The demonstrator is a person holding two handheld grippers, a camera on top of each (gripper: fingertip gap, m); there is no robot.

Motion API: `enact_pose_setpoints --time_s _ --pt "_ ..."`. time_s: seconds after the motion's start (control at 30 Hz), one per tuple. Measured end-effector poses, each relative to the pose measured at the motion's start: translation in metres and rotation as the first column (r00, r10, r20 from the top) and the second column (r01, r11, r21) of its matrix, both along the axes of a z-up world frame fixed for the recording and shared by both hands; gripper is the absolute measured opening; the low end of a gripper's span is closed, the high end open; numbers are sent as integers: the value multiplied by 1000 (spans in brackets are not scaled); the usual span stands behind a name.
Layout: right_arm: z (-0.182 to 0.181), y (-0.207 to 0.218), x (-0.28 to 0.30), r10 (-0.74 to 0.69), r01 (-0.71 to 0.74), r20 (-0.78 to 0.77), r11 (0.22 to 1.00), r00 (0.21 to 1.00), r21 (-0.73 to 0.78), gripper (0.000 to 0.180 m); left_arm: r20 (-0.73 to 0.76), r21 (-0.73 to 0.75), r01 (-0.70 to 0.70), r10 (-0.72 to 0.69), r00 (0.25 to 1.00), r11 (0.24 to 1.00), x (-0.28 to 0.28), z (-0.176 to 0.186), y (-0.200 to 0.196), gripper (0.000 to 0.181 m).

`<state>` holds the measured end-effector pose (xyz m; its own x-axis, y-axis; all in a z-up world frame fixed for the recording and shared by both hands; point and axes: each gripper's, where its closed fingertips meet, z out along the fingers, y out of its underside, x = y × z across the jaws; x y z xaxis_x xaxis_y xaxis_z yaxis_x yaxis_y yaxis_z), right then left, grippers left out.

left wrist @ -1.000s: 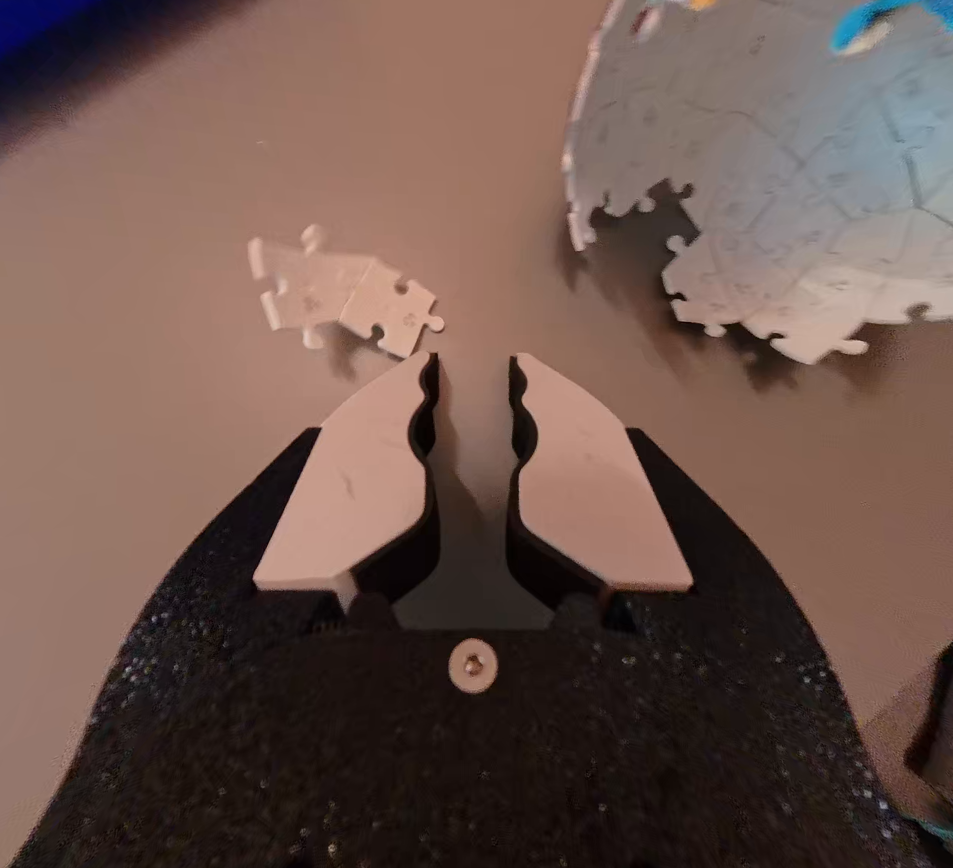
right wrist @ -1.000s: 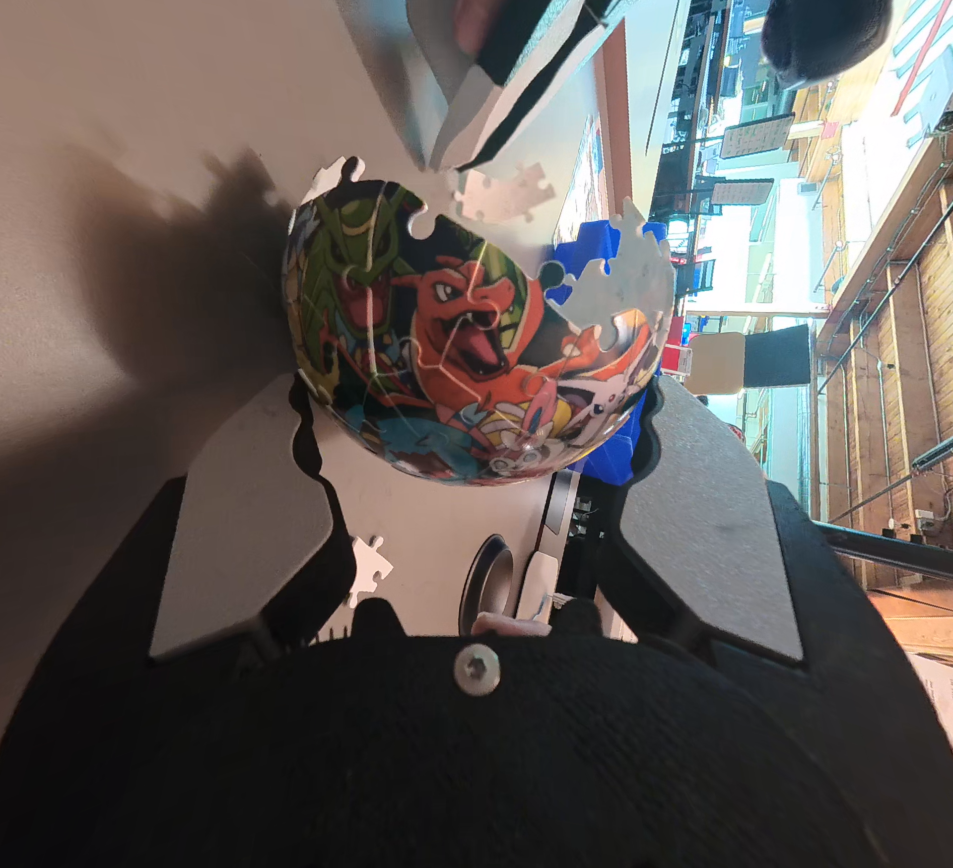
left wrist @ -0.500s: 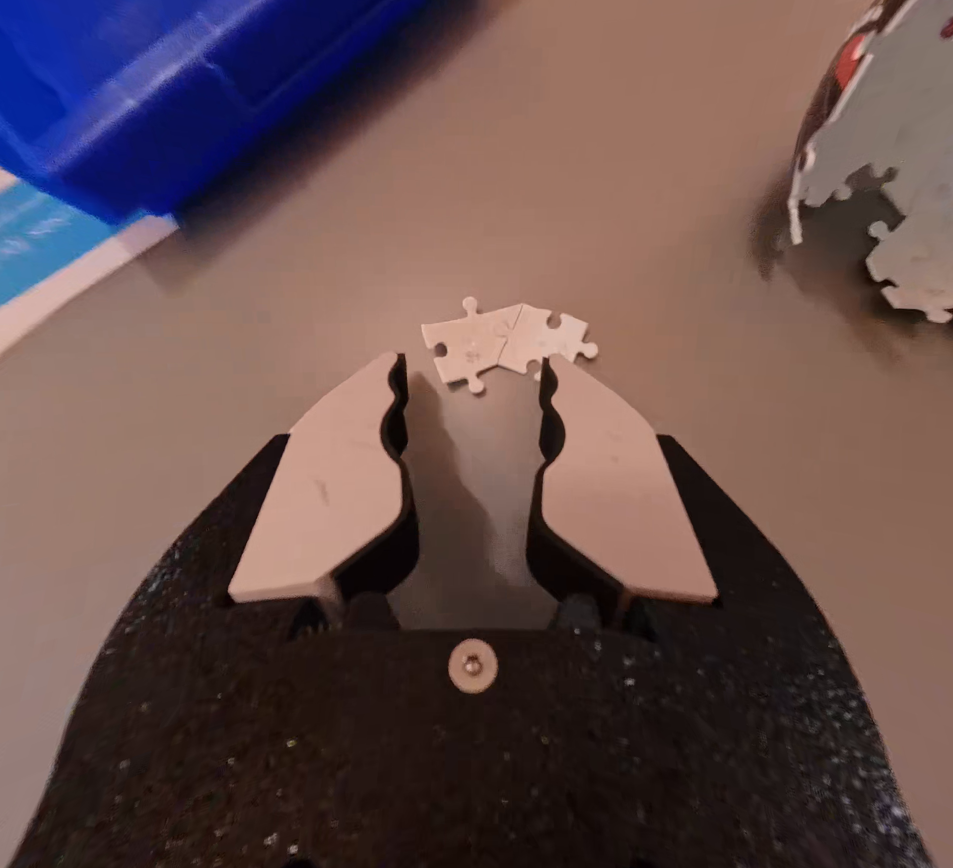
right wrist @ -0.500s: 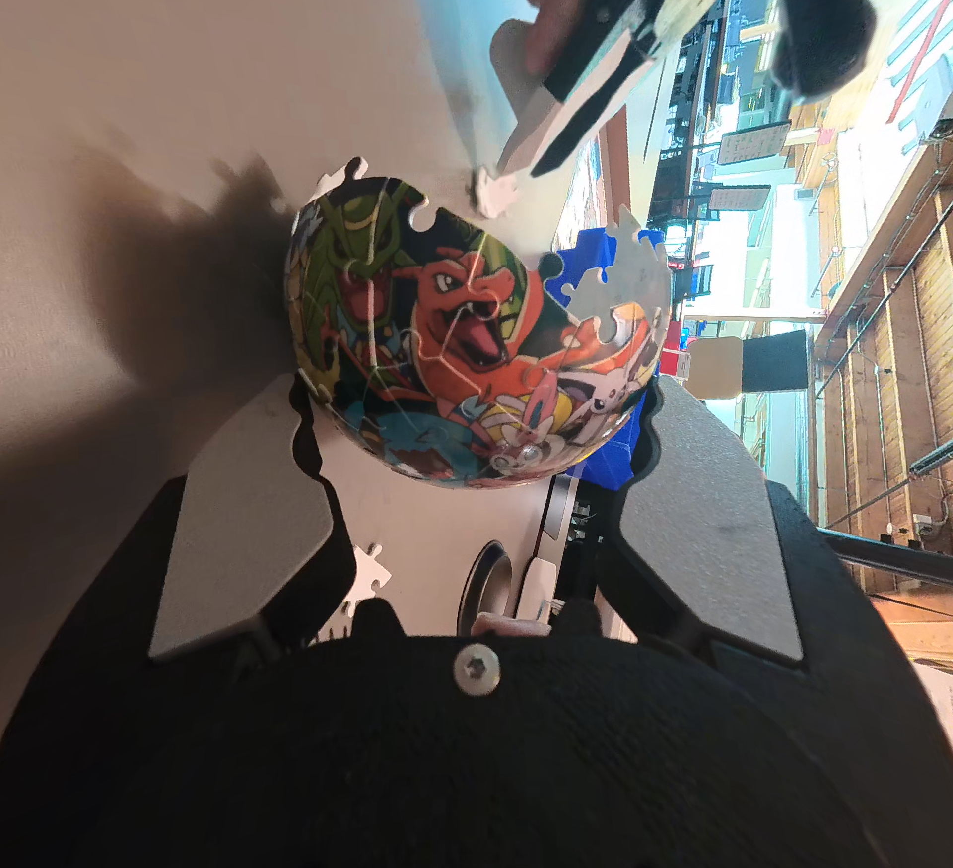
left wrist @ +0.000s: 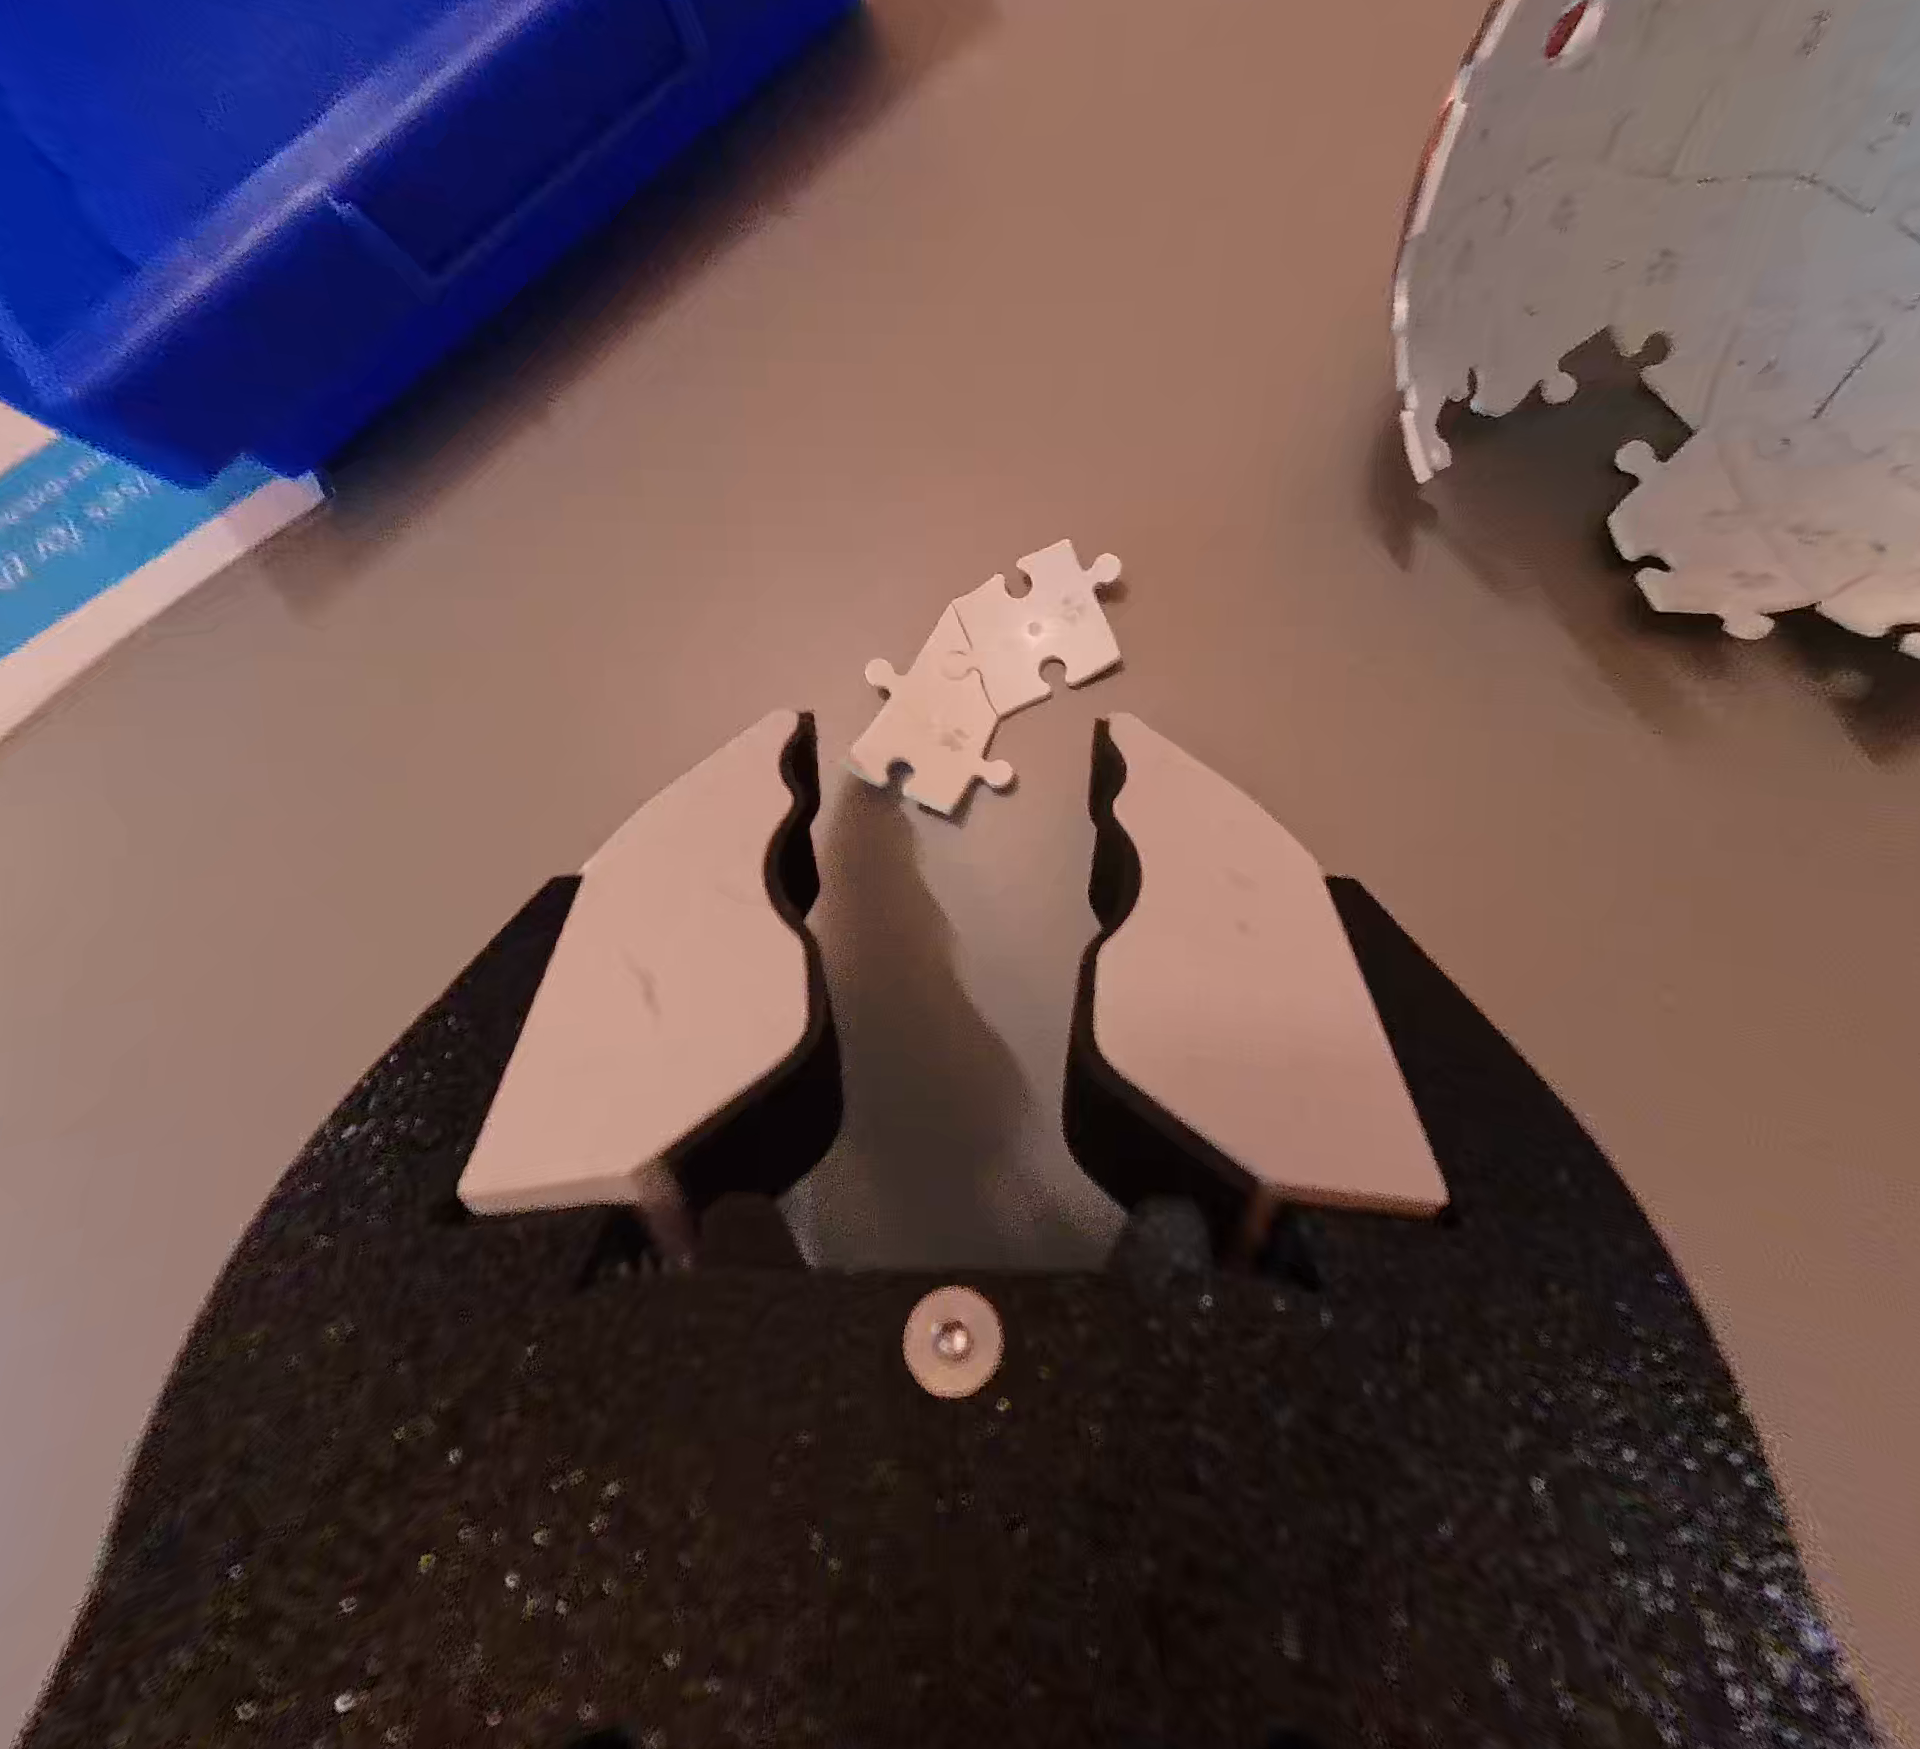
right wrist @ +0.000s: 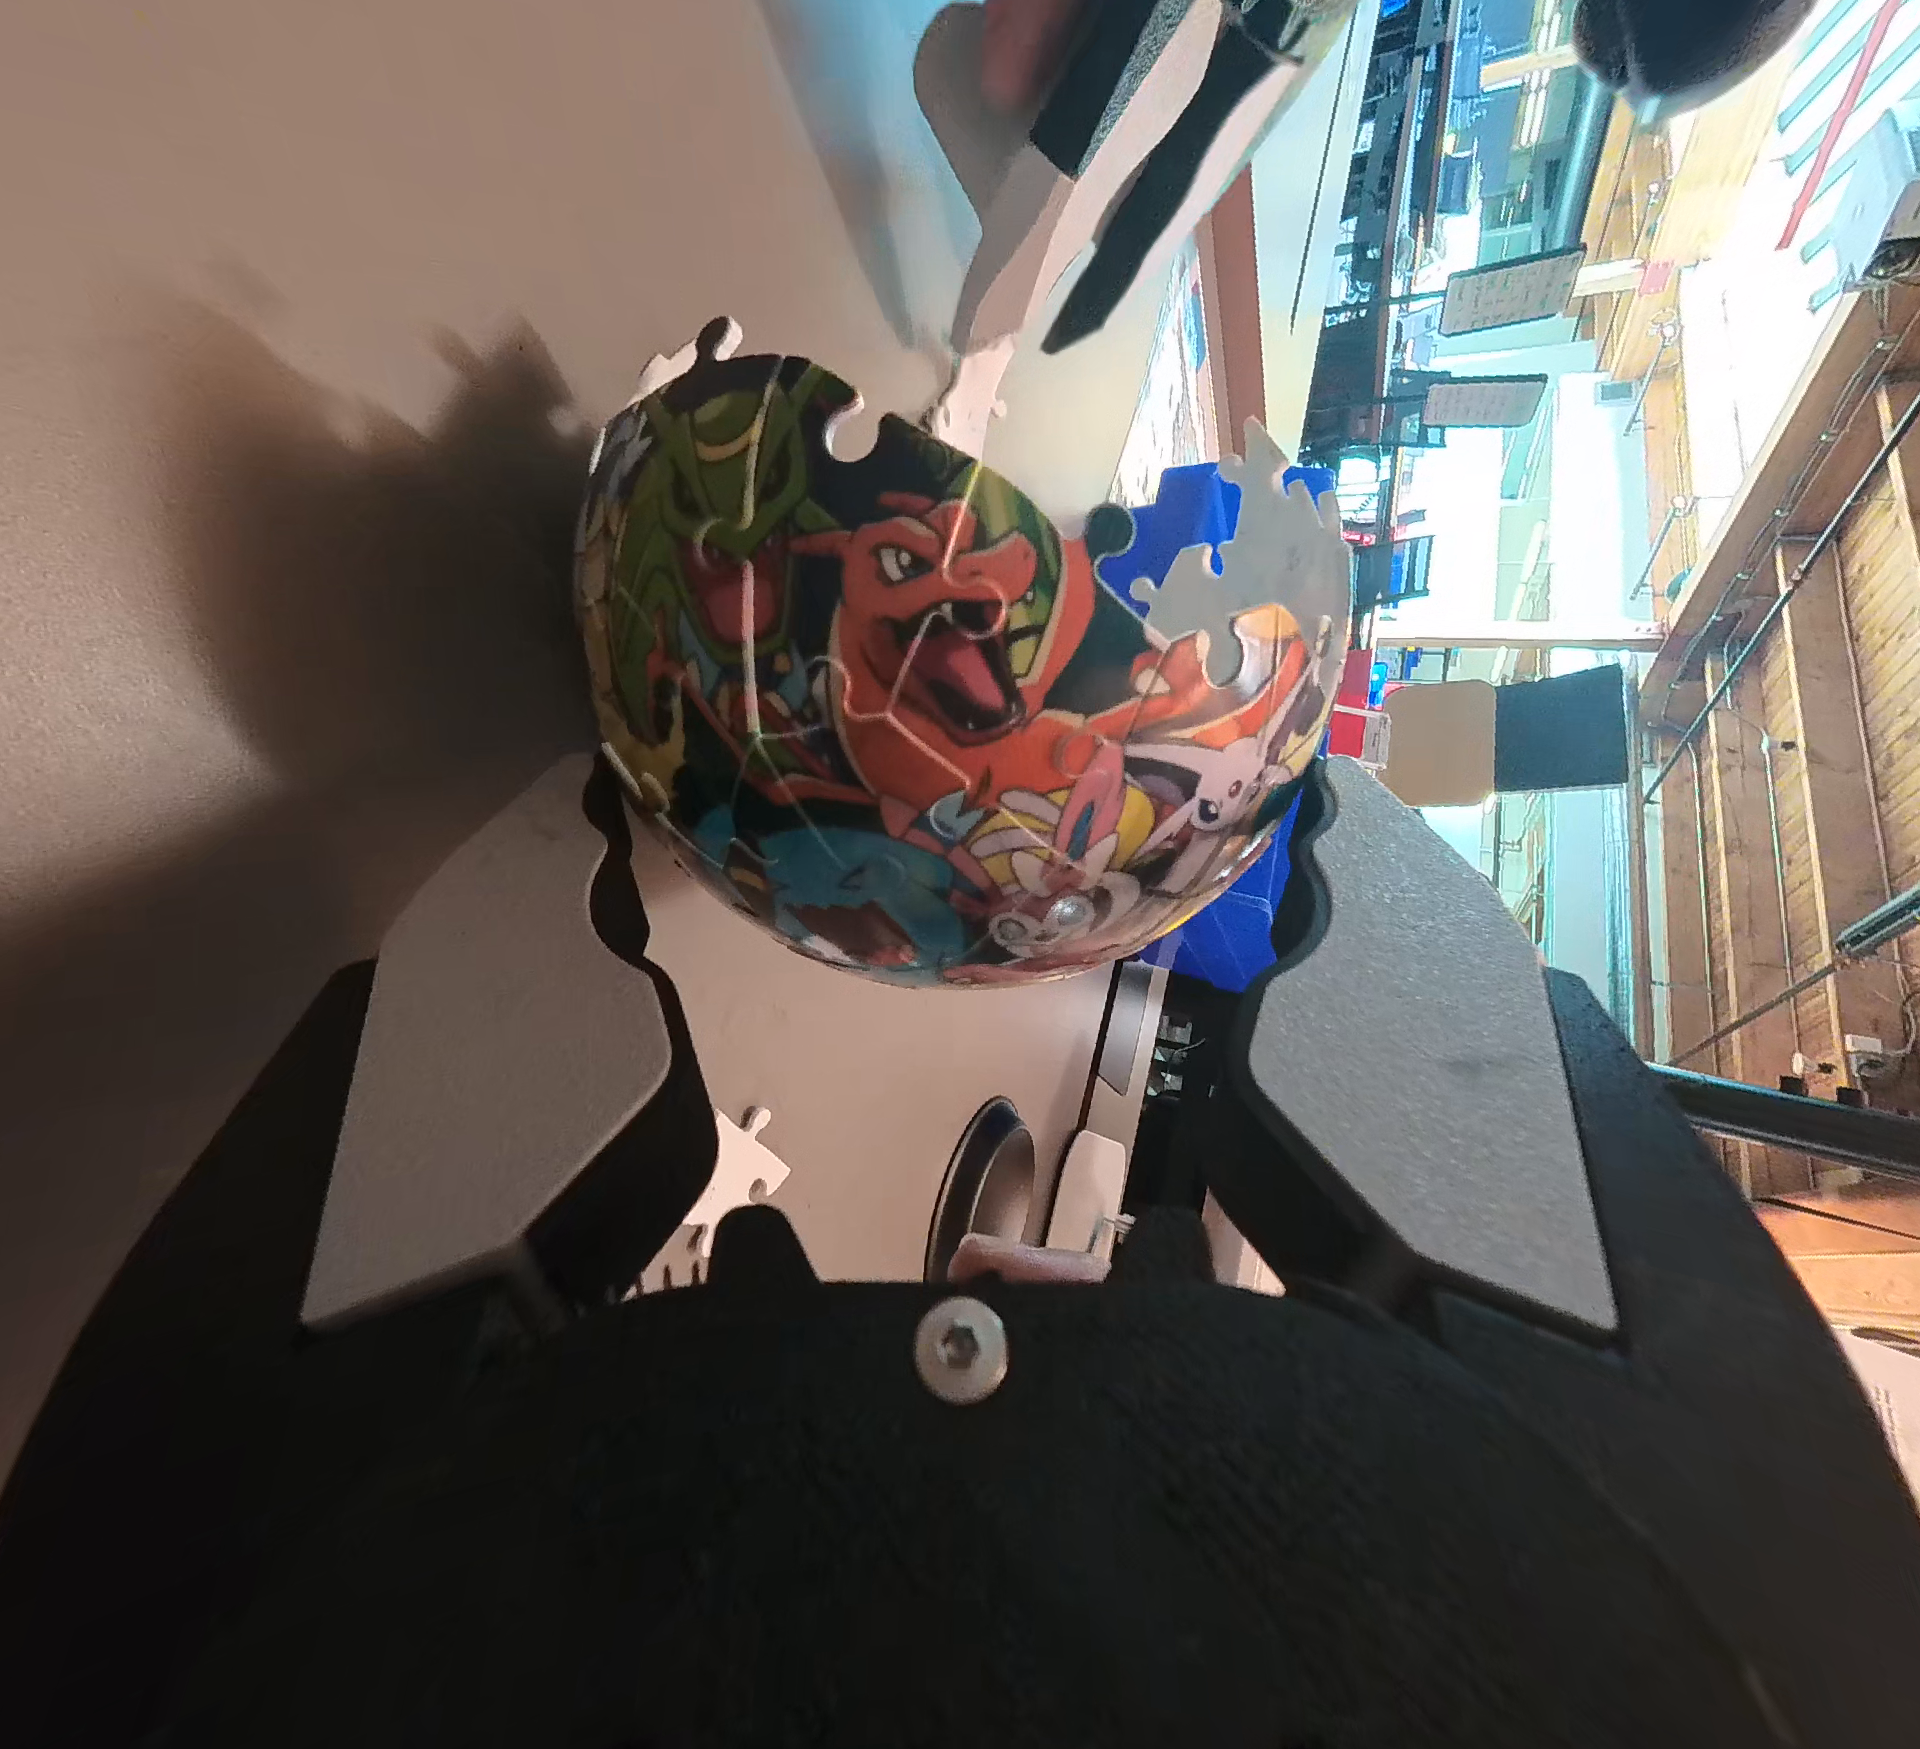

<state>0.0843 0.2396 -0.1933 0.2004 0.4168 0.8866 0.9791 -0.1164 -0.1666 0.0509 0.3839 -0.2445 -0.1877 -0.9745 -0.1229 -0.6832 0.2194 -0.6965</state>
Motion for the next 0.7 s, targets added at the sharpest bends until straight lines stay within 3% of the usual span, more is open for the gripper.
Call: enact_pose_setpoints --time_s 0.23,0.3,0.5,0.7 --pt "0 0 1 -4 4 -2 1000 1000 -3 120 -64 -81 -14 9 998 997 1 -14 9 44" --pt "0 0 1 -4 4 -3 1000 1000 -3 120 -58 -54 -4 1 998 999 1 -14 9 34" --pt "-1 1 3 -8 8 -10 1000 1000 -2 120 -64 -16 19 -20 998 1000 -3 -13 0 32" --pt "-1 1 4 -16 16 -14 1000 1000 -3 120 -36 -42 -82 81 996 996 -8 -4 -16 32"
